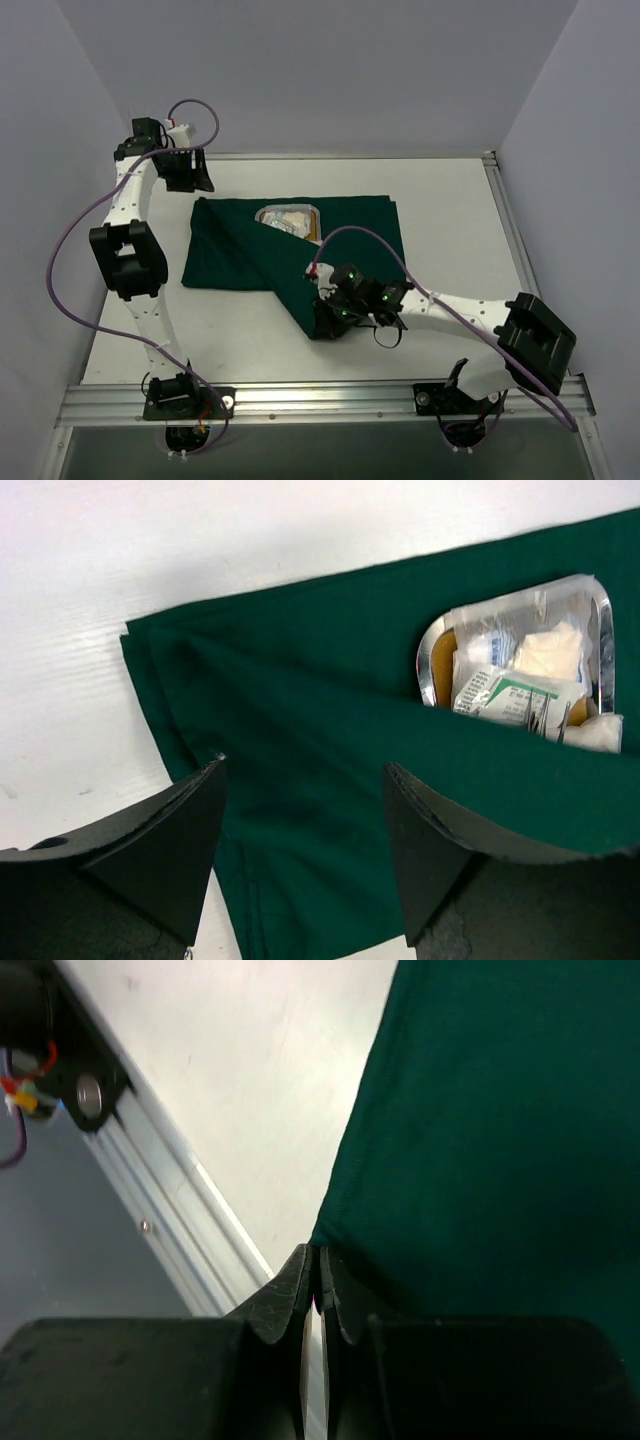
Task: Open and lay out the surgical kit
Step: Open the surgical kit at the center of the board.
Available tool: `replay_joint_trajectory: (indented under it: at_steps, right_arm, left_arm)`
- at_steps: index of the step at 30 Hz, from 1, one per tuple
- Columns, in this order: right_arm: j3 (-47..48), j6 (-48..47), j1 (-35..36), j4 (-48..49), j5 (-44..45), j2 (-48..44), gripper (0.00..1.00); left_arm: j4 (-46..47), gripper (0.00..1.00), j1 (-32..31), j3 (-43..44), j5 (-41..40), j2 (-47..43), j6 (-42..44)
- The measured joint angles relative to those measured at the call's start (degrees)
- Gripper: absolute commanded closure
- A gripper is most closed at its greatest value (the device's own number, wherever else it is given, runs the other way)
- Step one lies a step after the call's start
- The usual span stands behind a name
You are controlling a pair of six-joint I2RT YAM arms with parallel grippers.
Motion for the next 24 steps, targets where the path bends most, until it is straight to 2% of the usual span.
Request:
replay_joint_trajectory:
  at_steps: [3, 9, 15, 19, 22, 24]
  right_arm:
    - [-7.82, 4.50, 4.72, 0.66, 1.09, -4.63, 1.00]
    - [-19.28, 14.29, 6.51, 1.57, 4.42, -15.43, 1.00]
    - [-23.06, 22.49, 6.54, -4.28, 8.57, -22.91, 1.00]
    - [-23.32, 26.64, 6.54, -9.51, 11.47, -26.67, 1.00]
    - [-23.32, 28.57, 6.54, -12.87, 13.05, -27.19, 1.00]
    - [-23.32, 29.38, 6.54, -14.86, 13.97, -27.19, 1.00]
  left_arm:
    - [-0.15, 0.28, -0.50, -3.61, 0.02, -1.90, 0.79]
    - [-0.22, 0.28, -2.01, -8.17, 0.02, -6.97, 2.25]
    - [-0.31, 0.28, -2.34, -13.99, -2.32, -12.41, 5.62]
    - [-0.44, 0.26, -1.95, -22.45, -5.44, -15.78, 8.57]
    - [-1.07, 0.20, -0.72, -28.79, -6.78, -16.52, 10.16]
    - [-0.96, 0.11, 1.07, -32.81, -7.19, -16.52, 10.69]
